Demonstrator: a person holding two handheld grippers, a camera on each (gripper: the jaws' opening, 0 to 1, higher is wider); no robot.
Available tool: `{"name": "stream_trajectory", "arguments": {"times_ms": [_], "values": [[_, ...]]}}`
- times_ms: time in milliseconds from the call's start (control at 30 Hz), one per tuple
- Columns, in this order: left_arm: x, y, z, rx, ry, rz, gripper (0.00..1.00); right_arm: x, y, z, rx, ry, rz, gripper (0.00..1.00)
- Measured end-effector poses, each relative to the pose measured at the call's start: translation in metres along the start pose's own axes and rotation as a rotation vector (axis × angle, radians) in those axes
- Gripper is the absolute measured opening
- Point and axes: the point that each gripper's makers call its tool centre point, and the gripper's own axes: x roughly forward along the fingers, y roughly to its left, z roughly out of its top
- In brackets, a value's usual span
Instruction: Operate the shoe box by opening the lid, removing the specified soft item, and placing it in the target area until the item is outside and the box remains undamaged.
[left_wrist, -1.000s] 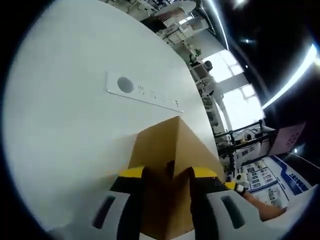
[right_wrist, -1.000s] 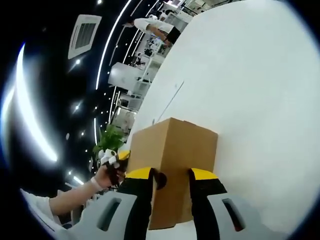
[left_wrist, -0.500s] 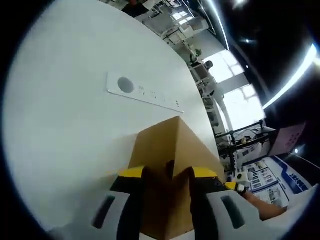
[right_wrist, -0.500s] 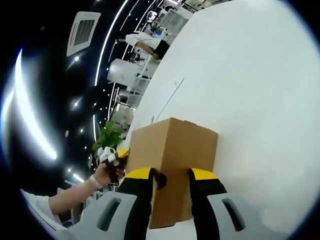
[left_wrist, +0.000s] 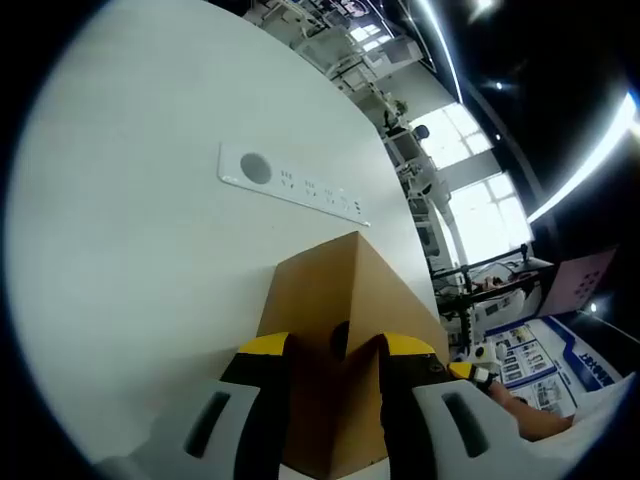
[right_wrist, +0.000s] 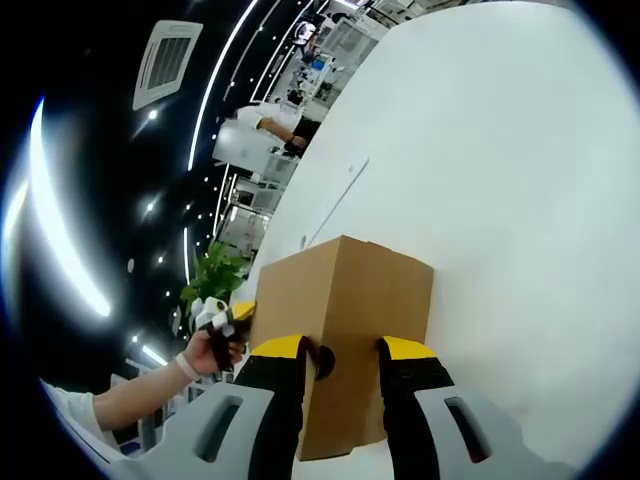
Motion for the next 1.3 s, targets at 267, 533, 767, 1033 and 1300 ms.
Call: {"name": "stream_trajectory", "arguments": {"times_ms": [267,533,767,1033,1300], "values": [[-0.001,0.0,-0.001,-0.013,-0.015,0.004,0.33,0.002,-0.001,0.003,-0.01,0.007,-0.005,0.28],[-0.004,0.002,-0.004,-0.035,-0.029,0.012,0.33,0.003,0.0,0.007,-0.02,0.006,-0.006,0.28],[-0.005,0.003,-0.004,-0.039,-0.035,0.018,0.33,0.004,-0.001,0.009,-0.024,0.018,-0.001,0.28],[-0.006,0.008,-0.002,-0.048,-0.045,0.021,0.33,0.005,-0.002,0.01,-0.03,0.024,-0.001,0.28],[-0.007,0.013,-0.001,-0.059,-0.045,0.026,0.34,0.007,-0.002,0.015,-0.037,0.03,0.003,0.28]]}}
